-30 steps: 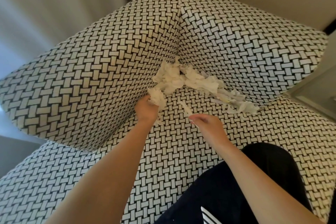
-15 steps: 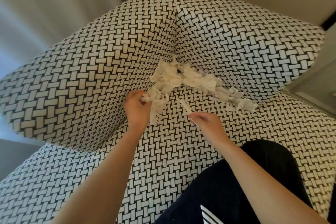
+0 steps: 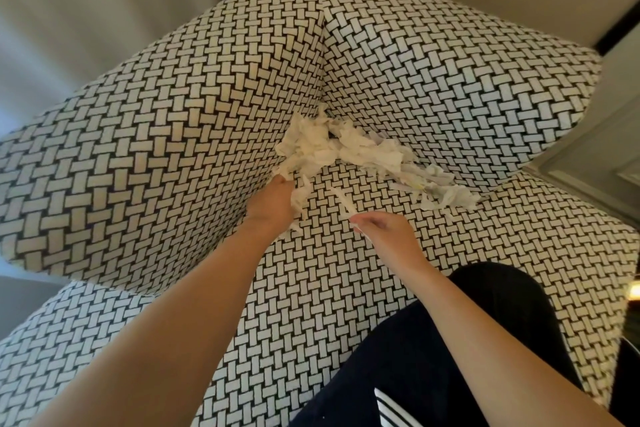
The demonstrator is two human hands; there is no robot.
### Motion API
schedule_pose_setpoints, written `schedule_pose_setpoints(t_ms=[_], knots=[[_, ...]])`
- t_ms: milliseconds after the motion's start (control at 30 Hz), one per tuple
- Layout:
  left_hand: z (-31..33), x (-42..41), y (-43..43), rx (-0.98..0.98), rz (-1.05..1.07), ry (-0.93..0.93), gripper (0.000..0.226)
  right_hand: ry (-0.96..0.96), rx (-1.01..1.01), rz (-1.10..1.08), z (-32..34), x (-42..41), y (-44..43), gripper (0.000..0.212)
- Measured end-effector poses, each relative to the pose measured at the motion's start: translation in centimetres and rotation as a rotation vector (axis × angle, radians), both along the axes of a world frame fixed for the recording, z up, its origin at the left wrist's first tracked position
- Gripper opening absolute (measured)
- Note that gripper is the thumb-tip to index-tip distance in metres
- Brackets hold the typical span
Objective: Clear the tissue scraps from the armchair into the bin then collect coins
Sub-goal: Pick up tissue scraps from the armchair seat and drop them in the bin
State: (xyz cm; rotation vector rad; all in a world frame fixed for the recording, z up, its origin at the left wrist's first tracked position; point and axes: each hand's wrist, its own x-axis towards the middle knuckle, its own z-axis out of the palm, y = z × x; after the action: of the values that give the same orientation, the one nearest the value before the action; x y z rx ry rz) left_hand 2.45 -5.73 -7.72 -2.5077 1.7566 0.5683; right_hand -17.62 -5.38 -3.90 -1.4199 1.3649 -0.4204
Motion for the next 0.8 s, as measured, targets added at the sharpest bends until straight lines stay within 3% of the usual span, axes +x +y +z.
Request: schedule_pose_setpoints(t_ms=[67,133,267,400,567,800], knots=[[0.4,-0.1,0.1,-0.025,-0.01,-0.126,0.022,0.002,-0.006,0.001,0.0,0.0,0.0,0.02],[0.9,0.0,0.3,-0.025,0.008,-0.204,0.016,0.004,-0.01,0.002,0.1,0.0,0.0,0.02],[1.1,0.5,1.0,-0.076,0.042,-0.219,0.016,0.011,-0.008,0.013,0.3,0.3,0.2,0.022],[1.1,1.7,2.2,-0.286,0.128,-0.154,0.024,0.018,-0.003,0.027,0.4,0.4,0.5,0.024],[1.0,1.9,3.8,-0.536,0.32,0.087,0.014,0.032,-0.008,0.021,0.1,0.7,0.5,0.022],[1.3,0.6,5.3,-0.64,0.633,0.558,0.012,0.007,0.003,0.027,0.2,1.3,0.2,0.02]])
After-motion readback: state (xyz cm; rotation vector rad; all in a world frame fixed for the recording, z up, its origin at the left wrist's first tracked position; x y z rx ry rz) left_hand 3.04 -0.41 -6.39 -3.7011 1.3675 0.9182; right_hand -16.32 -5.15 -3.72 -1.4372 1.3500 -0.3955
